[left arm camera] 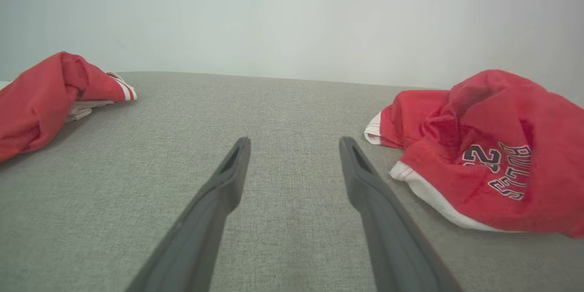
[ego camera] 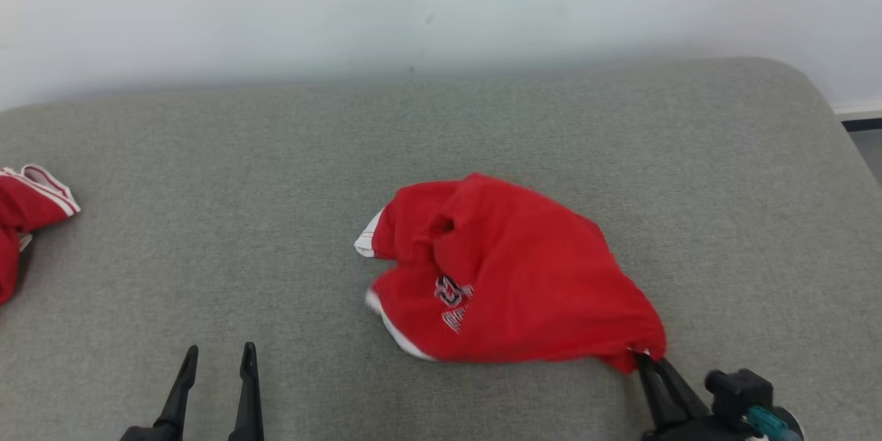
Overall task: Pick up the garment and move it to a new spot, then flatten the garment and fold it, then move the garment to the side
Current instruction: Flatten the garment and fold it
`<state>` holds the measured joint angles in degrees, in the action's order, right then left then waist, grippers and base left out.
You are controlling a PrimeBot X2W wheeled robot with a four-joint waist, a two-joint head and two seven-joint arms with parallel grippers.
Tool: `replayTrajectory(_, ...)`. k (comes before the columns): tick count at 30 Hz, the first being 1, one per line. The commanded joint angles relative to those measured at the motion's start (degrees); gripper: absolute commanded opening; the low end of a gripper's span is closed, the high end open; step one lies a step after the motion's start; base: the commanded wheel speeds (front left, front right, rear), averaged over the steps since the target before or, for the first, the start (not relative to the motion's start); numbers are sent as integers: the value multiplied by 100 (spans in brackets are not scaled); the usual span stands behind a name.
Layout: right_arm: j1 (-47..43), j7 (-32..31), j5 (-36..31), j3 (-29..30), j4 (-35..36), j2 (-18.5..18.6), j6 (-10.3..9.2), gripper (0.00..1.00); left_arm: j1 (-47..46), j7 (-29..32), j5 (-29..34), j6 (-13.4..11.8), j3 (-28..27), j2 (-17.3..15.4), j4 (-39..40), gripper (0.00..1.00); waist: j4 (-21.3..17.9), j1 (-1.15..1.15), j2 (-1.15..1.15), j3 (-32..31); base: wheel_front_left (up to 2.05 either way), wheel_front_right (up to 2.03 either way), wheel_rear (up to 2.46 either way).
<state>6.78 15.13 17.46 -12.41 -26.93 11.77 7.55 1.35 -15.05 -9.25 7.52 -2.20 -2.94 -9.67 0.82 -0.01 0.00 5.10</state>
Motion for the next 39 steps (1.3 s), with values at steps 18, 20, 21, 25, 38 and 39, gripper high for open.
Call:
replayTrajectory(18,-553,4,28,184,1479,-2,-13,100,100,-20,128,-13,46,6,-142,100,-358,1,0,-163,0,0,0)
replayTrajectory(20,-634,3,-3,209,1599,-35,-13,100,52,-20,146,-12,97,-23,-165,100,-412,1,0,-154,0,0,0)
replayTrajectory(21,-634,3,-3,209,1599,-35,-13,100,52,-20,146,-12,97,-23,-165,100,-412,1,0,-154,0,0,0)
replayTrajectory(25,-702,3,-25,314,1739,-179,-13,100,-93,-20,100,-13,318,-122,-303,100,-506,1,0,-101,0,0,0)
replayTrajectory(38,-457,3,1,107,1649,-673,-13,100,-1449,-20,-504,-14,2046,-1088,-1729,100,-1071,1,0,207,0,0,0)
replayTrajectory(39,-439,3,10,97,1638,-687,-13,100,-1513,-20,-562,-15,2154,-1149,-1853,100,-1121,1,0,231,0,0,0)
